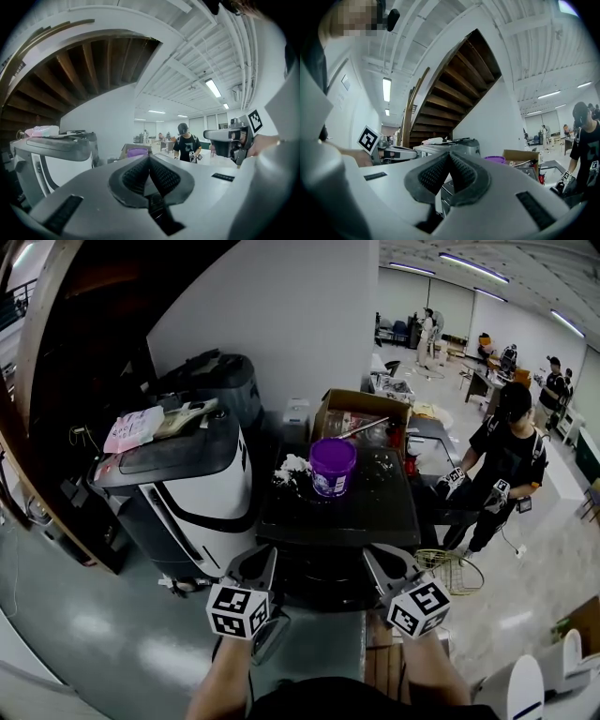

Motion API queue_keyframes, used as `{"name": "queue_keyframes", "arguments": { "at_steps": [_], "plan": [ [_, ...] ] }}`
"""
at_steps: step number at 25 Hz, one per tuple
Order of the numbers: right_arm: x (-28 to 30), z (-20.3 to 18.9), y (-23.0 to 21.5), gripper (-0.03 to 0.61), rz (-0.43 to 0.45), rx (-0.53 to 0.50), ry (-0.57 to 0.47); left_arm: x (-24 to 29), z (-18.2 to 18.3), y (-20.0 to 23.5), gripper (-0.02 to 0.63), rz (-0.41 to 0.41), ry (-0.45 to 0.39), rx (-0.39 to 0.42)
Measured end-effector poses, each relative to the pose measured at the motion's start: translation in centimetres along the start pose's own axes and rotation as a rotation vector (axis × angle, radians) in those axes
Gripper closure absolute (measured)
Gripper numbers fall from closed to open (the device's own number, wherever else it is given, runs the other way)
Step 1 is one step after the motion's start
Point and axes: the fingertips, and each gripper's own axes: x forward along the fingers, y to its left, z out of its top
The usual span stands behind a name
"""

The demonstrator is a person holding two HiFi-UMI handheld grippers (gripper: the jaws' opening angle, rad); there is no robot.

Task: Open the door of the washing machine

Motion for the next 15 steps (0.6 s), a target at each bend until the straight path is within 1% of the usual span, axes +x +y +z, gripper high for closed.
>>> {"name": "queue_keyframes", "arguments": {
  "at_steps": [5,15],
  "plan": [
    [-0.35,-0.61,-0.41,0.563,-0.007,0.019,0.001,0.35,-0.43,-0.08,0.595,0.0,0.008,-0.005],
    [-0.74,-0.5,-1.09,0.563,-0.007,0.014,0.0,0.97,-0.71,-0.44,0.595,-0.002,0.022,-0.015]
  ]
}}
